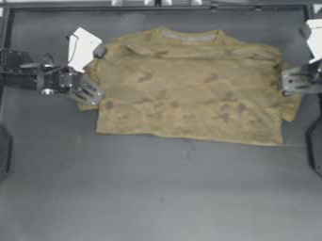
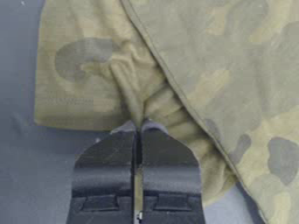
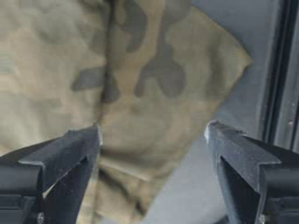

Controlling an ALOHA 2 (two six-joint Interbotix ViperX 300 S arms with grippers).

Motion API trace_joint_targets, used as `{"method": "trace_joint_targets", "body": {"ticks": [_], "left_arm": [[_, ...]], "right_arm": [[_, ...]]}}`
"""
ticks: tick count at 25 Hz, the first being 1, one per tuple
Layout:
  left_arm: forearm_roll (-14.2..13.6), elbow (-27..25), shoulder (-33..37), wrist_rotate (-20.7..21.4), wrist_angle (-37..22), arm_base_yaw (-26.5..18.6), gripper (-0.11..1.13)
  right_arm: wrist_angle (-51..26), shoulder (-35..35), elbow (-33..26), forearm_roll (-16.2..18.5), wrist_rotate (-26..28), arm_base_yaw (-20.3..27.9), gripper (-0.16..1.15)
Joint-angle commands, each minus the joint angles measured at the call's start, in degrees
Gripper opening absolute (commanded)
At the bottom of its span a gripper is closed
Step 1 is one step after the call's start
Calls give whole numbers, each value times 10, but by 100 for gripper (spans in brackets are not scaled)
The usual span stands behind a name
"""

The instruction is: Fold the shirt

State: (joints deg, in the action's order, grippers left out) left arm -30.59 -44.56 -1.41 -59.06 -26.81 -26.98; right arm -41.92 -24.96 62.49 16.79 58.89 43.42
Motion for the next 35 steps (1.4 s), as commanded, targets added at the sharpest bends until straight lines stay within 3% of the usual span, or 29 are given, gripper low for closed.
{"method": "trace_joint_targets", "body": {"ticks": [1, 10, 19, 35], "left_arm": [[-1, 11, 34, 1, 1, 1, 2], [-2, 12, 35, 8, 1, 4, 2], [-4, 17, 41, 14, 1, 11, 2], [-6, 18, 51, 15, 1, 18, 2]], "right_arm": [[9, -4, -8, -4, 4, 11, 99], [47, 29, 1, -33, 5, 43, 99], [45, 35, 6, -4, 37, 54, 98], [64, 91, -1, 6, 33, 58, 98]]}}
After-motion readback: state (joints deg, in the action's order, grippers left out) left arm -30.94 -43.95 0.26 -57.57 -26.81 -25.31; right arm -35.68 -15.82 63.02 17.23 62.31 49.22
